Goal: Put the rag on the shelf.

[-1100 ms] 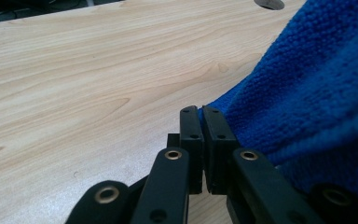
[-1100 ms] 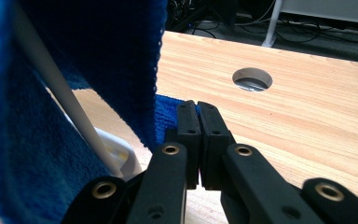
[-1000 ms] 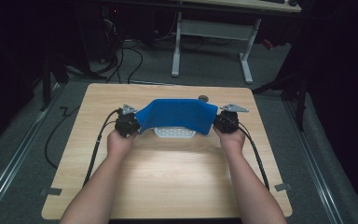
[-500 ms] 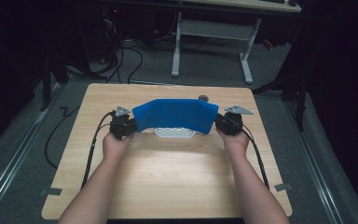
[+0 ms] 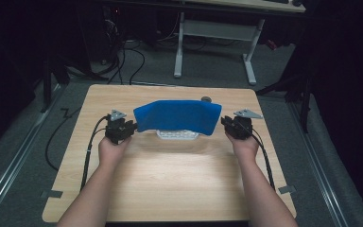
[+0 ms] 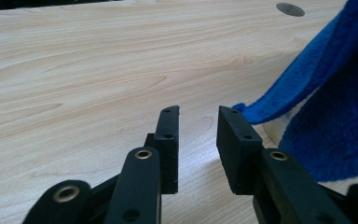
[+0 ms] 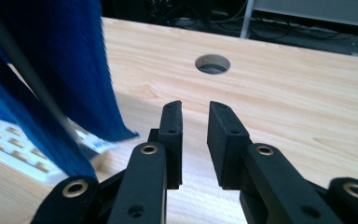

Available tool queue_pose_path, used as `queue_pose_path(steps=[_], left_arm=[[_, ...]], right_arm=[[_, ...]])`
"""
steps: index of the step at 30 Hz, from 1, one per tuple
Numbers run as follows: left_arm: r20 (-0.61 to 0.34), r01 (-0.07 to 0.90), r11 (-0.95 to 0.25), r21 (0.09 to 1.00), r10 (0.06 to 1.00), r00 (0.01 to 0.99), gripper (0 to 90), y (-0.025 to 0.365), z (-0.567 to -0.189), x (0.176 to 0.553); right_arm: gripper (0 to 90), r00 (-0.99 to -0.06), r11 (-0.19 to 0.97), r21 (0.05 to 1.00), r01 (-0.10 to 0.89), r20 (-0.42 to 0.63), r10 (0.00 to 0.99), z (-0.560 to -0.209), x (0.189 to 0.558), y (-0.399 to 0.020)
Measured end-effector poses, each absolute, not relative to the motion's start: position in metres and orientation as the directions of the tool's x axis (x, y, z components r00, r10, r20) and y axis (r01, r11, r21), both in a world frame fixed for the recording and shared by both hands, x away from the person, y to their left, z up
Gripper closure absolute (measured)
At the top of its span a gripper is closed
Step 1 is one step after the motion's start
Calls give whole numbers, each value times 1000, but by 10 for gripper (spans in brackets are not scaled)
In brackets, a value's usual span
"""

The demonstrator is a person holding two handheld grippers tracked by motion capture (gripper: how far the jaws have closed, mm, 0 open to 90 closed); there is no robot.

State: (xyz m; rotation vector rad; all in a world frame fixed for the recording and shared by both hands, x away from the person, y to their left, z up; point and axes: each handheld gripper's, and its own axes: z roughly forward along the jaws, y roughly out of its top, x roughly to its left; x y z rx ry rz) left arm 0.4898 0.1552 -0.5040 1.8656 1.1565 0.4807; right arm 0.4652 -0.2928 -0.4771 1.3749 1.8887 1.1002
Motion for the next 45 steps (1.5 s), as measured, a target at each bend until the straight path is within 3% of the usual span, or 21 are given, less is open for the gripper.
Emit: queue_pose_path(steps=[15,27,33,40,43,45], left_arm=[[-60,505,-212,836,881,470,654,173,-497,467],[-32,484,-243,841,869,493,583,181,-502,409],[-33,454,-248,855,849,527,512,163,-497,363],[-53,410,-268,872,781,622,446,103,-502,323],[-72,445,-324,834,737,672,469,86,-516,317],[-16,408,-369,835,725,688,441,83,-515,316]], right_arm=[[690,-330,168,863,477,-1,944,-475,443,-303],[599,-377,226,884,410,-61,924,-468,382,-297],[485,-405,251,888,385,-81,911,-470,345,-290],[436,-436,235,878,416,-34,899,-482,311,-273],[441,-423,208,891,404,-19,906,-496,296,-264],[442,-466,238,877,418,-17,885,-504,292,-257]])
